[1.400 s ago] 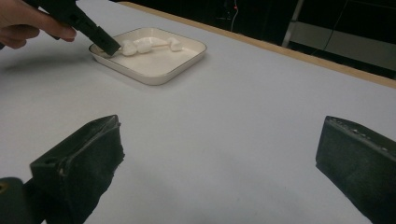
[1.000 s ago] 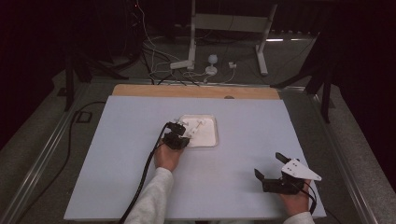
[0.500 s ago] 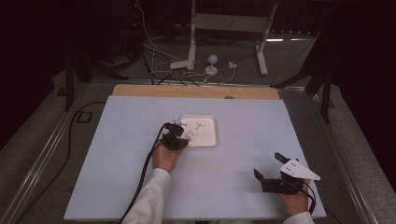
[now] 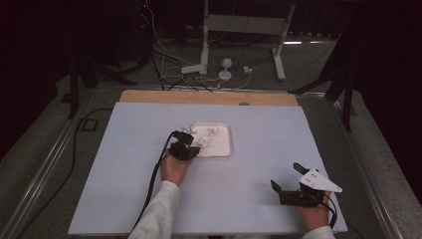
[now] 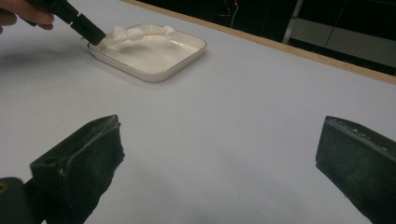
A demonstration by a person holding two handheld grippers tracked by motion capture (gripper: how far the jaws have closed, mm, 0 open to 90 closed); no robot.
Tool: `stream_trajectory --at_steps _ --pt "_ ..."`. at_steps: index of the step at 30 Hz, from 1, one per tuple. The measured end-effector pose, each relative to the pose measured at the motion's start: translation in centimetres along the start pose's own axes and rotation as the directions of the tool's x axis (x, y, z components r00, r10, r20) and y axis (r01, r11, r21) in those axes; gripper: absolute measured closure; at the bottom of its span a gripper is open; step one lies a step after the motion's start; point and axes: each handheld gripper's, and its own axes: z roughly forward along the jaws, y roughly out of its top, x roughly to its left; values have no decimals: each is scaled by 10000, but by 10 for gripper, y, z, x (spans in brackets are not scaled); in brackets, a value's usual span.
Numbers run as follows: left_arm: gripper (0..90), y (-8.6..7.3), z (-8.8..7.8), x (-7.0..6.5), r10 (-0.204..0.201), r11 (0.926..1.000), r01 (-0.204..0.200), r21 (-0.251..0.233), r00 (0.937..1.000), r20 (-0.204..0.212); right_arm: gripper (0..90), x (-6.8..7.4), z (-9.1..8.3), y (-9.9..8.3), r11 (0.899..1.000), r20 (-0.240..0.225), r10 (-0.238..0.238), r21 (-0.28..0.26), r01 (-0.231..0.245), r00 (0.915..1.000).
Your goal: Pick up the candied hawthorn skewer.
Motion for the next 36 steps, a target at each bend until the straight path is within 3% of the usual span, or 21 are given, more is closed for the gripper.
stream_trajectory --at_steps 9,18,23,31,36 --pt "900 -14 -18 4 -31 9972 35 -747 10000 53 5 0 1 1 9999 -43 142 -19 -142 9999" --pt "900 -28 -38 4 190 9884 -176 -1509 9998 81 5 2 6 7 9954 -473 919 -233 -931 9946" --pt "900 -35 -49 4 343 9822 -320 -1850 9994 94 5 5 16 27 9920 -897 1133 -446 -1177 9895" --pt "900 -47 -61 9 486 9701 -461 -2383 9988 44 5 8 39 54 9862 -1193 1516 -484 -1582 9812" --pt "900 -53 -69 12 604 9638 -589 -2602 9982 -20 5 15 55 75 9898 -1327 1310 -392 -1372 9825"
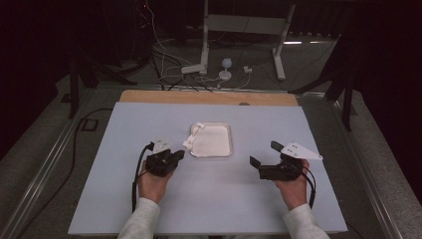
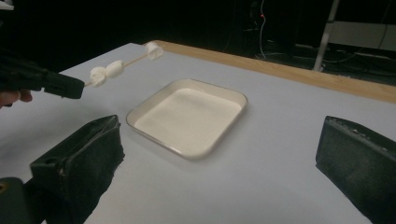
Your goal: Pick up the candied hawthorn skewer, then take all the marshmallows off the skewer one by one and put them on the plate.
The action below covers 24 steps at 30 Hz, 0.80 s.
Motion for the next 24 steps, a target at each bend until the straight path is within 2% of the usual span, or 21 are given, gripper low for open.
stream_trajectory --at_steps 5,10,15,20,22,23,24 --pt "900 -6 -3 3 -50 9995 54 -306 9999 128 5 6 19 15 9998 -295 134 132 -130 9995" --pt "900 -7 -4 1 172 9984 -159 -536 9996 232 5 12 38 30 9995 -617 279 161 -270 9977" --pt "900 -8 -3 0 158 9976 -139 -677 9995 277 5 18 53 41 9985 -949 520 218 -502 9941" --pt "900 -7 -4 -2 125 9962 -92 -869 9992 372 5 22 68 50 9980 -1152 565 363 -526 9917" --pt "900 -7 -4 -3 128 9952 -85 -978 9990 437 5 23 75 52 9968 -1325 739 408 -691 9884" --pt "900 -6 -5 -3 131 9949 -82 -1001 9988 480 5 23 83 53 9947 -1524 969 496 -904 9836" --pt "900 -6 -5 -3 115 9944 -62 -1058 9987 499 5 23 83 53 9947 -1524 969 496 -904 9836"
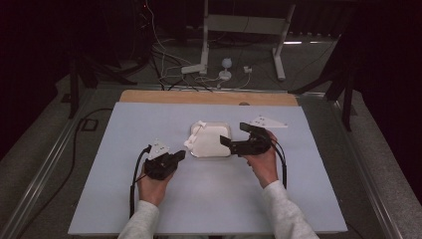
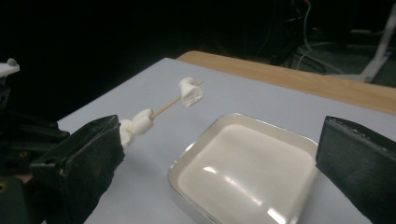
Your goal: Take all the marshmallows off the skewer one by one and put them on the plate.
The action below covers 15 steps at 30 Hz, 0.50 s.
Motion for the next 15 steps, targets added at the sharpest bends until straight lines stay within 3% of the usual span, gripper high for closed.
stream_trajectory --at_steps 4,8,12,13,15 --pt "900 1 -1 -3 32 9999 -31 -143 9999 114 6 -1 13 2 9990 -303 424 137 -420 9986" --pt "900 2 -1 -5 43 9996 -38 -267 9998 212 72 2 23 6 9984 -581 533 232 -520 9969" --pt "900 2 -1 -7 114 9992 -102 -384 9995 295 198 3 32 8 9941 -840 1029 441 -994 9911" --pt "900 2 -1 -8 111 9990 -96 -431 9994 334 300 2 36 7 9912 -1041 1288 431 -1249 9862" --pt "900 2 -1 -9 145 9987 -126 -496 9992 380 334 1 38 7 9895 -1238 1426 428 -1383 9820"
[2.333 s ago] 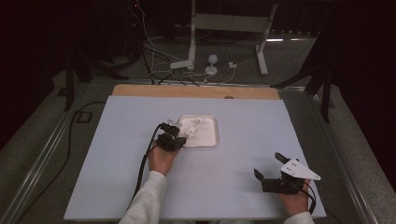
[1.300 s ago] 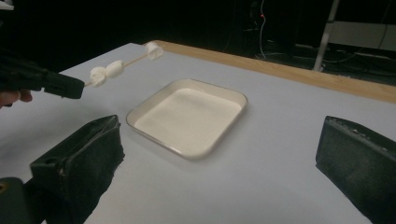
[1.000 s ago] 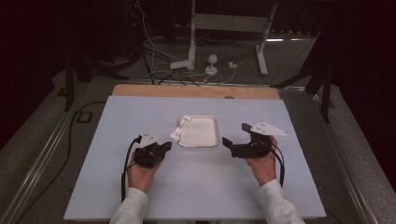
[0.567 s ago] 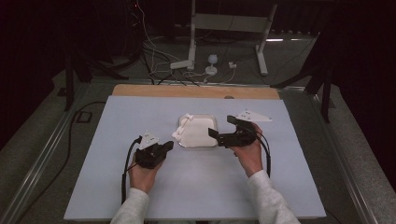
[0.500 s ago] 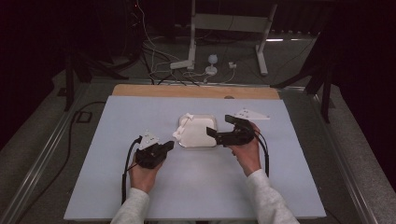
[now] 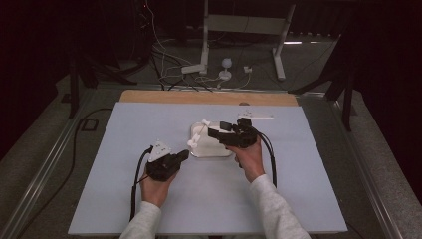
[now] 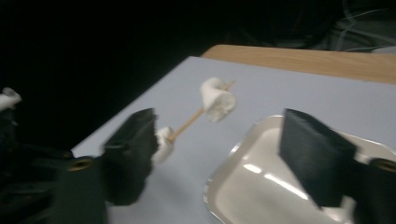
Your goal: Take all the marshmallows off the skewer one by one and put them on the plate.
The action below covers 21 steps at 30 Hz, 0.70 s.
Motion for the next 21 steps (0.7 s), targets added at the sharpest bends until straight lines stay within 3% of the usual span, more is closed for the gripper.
stream_trajectory --at_steps 1,5,10,13,16,17,21 --pt "900 0 0 -1 24 10000 -24 -23 10000 46 385 -1 4 0 9997 -190 231 87 -229 9996" --pt "900 0 3 -5 176 9998 -175 -40 9998 117 462 -1 12 0 9989 -472 404 256 -393 9981" --pt "900 -1 3 -7 270 9995 -267 -136 9995 180 551 -3 18 0 9958 -592 849 395 -826 9946" --pt "900 -1 3 -8 353 9992 -348 -200 9991 230 592 -4 21 -1 9907 -813 1311 472 -1276 9880" --pt "900 -3 4 -8 459 9989 -456 -127 9986 258 696 -5 22 -1 9880 -899 1528 383 -1499 9842" --pt "900 -4 4 -8 453 9989 -451 -99 9986 268 735 -7 20 0 9847 -1111 1740 287 -1719 9785" --pt "900 -5 6 -8 564 9984 -563 -52 9980 272 742 -6 19 2 9860 -1091 1666 235 -1650 9800"
